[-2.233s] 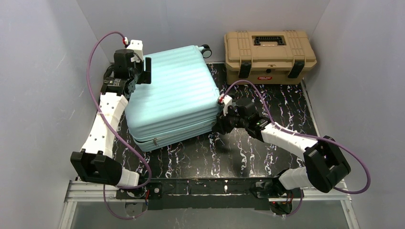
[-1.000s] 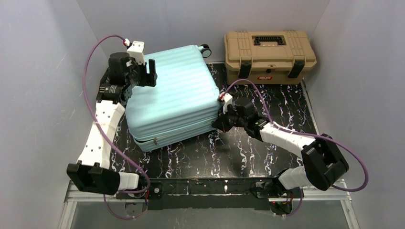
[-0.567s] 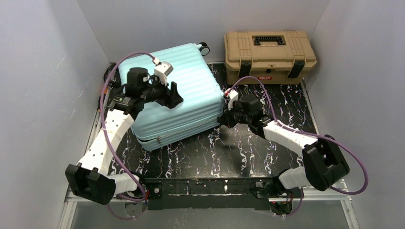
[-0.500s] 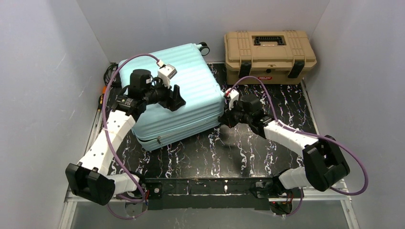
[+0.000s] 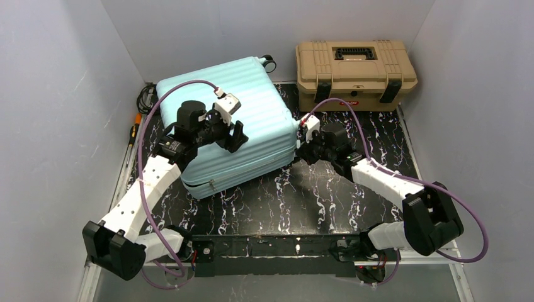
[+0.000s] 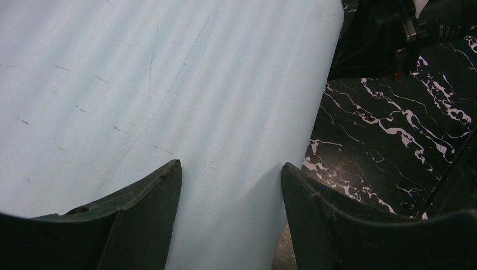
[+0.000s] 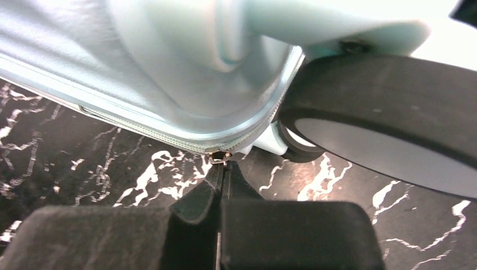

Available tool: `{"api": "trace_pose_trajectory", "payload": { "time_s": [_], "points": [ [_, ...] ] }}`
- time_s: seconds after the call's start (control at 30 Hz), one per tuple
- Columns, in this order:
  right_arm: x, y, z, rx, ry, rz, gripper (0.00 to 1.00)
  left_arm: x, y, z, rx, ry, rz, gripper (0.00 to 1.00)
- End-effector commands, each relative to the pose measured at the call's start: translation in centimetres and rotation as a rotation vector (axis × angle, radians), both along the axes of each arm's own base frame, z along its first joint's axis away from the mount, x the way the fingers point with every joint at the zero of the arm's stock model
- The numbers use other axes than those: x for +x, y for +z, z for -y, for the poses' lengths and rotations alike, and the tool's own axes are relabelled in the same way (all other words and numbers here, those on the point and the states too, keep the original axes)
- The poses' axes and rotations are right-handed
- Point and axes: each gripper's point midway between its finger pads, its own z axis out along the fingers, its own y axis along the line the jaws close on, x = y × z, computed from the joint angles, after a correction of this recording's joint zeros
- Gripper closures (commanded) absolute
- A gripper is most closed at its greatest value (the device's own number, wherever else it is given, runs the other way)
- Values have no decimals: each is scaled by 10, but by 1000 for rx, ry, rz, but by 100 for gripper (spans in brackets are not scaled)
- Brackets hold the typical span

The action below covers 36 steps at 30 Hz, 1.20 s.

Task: Pack the luggage
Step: Zip the luggage at the center of the board.

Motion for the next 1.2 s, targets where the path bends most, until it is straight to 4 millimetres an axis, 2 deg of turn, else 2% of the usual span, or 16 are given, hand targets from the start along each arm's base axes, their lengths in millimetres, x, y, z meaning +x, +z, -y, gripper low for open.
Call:
{"api": "trace_pose_trajectory", "payload": {
  "time_s": [0.0,0.17,0.3,0.43,0.57,0.7,0.83,0.93,1.03,1.17],
  "points": [
    [49,22,50,-191,-134,214,99,-11,-71,-34,208,84,-157,38],
    [56,14,45,-264,-5,316,99,-12,-75,-35,218,87,-159,38],
    [75,29,52,-242,-115,369,99,-14,-75,-36,220,91,-152,38],
    [80,37,58,-112,-221,281,99,-15,-76,-39,226,99,-150,39],
    [76,26,60,-6,-260,182,99,-16,-80,-39,227,98,-158,39],
    [84,20,62,39,-265,152,99,-17,-83,-39,226,98,-165,40],
    [97,20,57,67,-207,184,99,-19,-87,-40,230,95,-173,41],
    [109,16,57,-17,-143,255,99,-21,-89,-40,232,95,-176,41],
    [125,11,66,-86,-139,294,99,-22,-90,-40,233,92,-173,42],
    [133,12,58,-24,-17,286,99,-22,-90,-41,234,91,-173,42]
  ]
}}
